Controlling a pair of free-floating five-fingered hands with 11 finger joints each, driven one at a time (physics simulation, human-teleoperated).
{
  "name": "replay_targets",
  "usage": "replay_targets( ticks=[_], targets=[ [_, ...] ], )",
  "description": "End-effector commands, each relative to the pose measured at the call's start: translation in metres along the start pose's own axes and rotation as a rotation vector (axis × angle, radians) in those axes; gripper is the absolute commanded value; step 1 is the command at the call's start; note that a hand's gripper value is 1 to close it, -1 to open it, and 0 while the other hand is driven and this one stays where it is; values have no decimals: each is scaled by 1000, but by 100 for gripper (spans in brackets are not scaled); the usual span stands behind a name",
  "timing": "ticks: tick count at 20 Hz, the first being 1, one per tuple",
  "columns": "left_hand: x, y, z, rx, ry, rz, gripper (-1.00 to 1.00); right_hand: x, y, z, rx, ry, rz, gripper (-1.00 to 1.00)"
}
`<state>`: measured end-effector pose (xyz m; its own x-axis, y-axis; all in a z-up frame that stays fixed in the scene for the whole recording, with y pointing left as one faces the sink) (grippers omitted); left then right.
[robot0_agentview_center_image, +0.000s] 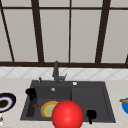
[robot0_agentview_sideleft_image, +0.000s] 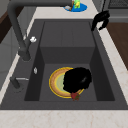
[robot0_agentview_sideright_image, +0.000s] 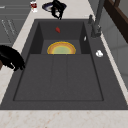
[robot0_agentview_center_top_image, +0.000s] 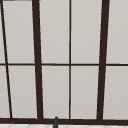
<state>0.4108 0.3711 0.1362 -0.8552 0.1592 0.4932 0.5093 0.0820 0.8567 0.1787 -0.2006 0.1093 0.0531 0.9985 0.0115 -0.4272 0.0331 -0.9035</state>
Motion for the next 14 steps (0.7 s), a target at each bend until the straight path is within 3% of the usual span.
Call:
replay_targets(
  ticks=[1, 5, 11, 13, 14],
  targets=[
    [-15, -18, -22, -34, 35, -13, 100, 0, 0, 0, 0, 0, 0, 0],
    [-35, -43, -44, -25, 44, -3, 100, 0, 0, 0, 0, 0, 0, 0],
    [-63, -75, -76, -43, 50, -12, 100, 0, 0, 0, 0, 0, 0, 0],
    [-67, -84, -83, -33, 63, -6, 100, 0, 0, 0, 0, 0, 0, 0],
    [-70, -88, -87, -35, 64, -5, -100, 0, 0, 0, 0, 0, 0, 0]
  ],
)
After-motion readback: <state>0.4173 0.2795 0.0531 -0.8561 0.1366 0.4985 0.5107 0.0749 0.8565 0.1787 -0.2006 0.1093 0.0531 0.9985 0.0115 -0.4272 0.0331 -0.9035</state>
